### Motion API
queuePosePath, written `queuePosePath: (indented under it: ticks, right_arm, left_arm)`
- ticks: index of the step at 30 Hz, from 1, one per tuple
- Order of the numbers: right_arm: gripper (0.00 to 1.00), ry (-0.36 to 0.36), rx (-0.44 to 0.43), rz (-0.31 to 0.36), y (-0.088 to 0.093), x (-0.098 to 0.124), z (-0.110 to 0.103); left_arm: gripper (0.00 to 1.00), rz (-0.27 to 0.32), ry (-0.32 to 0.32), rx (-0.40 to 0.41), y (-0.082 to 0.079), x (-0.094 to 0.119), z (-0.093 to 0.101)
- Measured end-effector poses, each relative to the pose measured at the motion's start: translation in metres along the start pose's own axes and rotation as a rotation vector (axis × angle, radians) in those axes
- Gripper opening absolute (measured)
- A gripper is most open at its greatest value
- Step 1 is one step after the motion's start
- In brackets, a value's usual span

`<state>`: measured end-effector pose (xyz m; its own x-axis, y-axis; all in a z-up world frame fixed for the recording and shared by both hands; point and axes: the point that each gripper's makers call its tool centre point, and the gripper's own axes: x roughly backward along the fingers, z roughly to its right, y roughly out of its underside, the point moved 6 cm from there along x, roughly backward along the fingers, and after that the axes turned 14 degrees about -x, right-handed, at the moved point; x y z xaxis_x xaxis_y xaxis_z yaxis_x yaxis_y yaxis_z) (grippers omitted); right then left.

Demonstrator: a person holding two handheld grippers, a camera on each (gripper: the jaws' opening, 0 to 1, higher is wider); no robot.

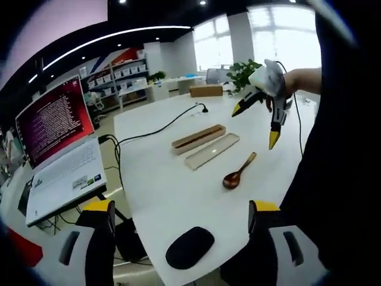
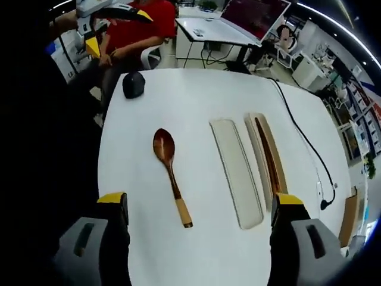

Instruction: Arrange the utensils inside the cutlery case until each visible utensil rests in its matching compartment.

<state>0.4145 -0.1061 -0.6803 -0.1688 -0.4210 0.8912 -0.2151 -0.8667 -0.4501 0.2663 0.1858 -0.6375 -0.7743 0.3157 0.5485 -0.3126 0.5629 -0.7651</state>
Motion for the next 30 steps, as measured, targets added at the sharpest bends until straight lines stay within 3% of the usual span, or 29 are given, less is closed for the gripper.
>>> queuePosePath:
  ticks: [10, 23, 30]
  right_arm:
    - [0.96, -0.066, 0.063, -0.072, 0.006, -0.015, -0.009]
    - [0.87, -0.092, 0.144, -0.156, 0.017, -0.032, -0.016]
    - [0.82, -0.109, 0.159, -0.17, 0.016, -0.039, -0.018]
  left_arm:
    - [0.89, -0.007, -0.03, -0.011, -0.006, 0.004, 0.0]
    - [0.84, -0.017, -0.037, -0.034, -0.009, 0.009, -0.001]
    - [0.82, -0.02, -0.04, -0.042, -0.01, 0.012, -0.003]
